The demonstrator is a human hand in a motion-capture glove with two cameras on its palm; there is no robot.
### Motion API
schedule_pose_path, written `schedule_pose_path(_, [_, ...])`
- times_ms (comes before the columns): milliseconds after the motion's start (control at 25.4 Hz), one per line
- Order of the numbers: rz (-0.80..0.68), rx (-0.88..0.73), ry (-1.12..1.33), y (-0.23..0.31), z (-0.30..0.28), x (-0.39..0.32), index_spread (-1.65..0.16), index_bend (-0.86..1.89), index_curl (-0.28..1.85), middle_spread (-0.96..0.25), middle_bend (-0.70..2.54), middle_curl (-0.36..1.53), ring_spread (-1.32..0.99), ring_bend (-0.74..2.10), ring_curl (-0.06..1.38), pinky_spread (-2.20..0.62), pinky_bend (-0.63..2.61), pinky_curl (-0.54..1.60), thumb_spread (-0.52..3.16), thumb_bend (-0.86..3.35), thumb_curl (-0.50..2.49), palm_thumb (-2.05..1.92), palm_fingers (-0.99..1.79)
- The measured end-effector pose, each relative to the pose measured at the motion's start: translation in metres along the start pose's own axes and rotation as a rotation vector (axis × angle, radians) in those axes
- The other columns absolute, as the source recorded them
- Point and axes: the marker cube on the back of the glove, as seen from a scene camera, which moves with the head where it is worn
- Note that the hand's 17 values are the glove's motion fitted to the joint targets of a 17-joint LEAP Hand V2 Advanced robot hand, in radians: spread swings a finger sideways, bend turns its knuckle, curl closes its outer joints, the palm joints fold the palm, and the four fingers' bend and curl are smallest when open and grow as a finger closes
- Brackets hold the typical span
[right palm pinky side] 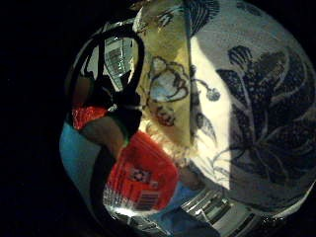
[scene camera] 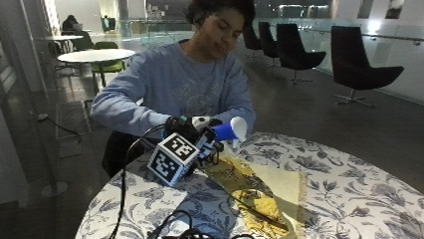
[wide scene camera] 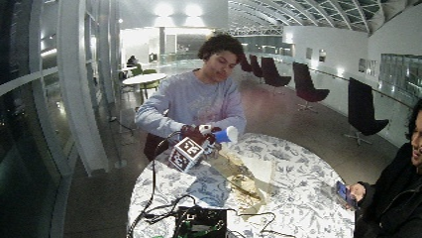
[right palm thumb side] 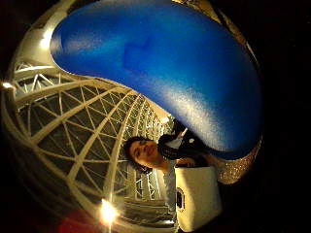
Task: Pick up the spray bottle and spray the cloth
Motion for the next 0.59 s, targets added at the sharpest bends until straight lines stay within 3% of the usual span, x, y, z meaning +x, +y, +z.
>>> schedule_pose_path(355, [-0.015,0.001,-0.012,-0.002,0.006,-0.002,-0.19,0.12,0.32,-0.05,0.31,0.50,-0.04,0.48,0.42,0.26,0.21,0.36,0.88,-0.03,0.58,0.85,1.09])
schedule_pose_path(592, [-0.191,0.058,-0.010,-0.002,0.017,-0.029,-0.19,0.12,0.32,-0.05,0.31,0.50,-0.04,0.48,0.42,0.26,0.21,0.36,0.88,-0.02,0.58,0.85,1.09])
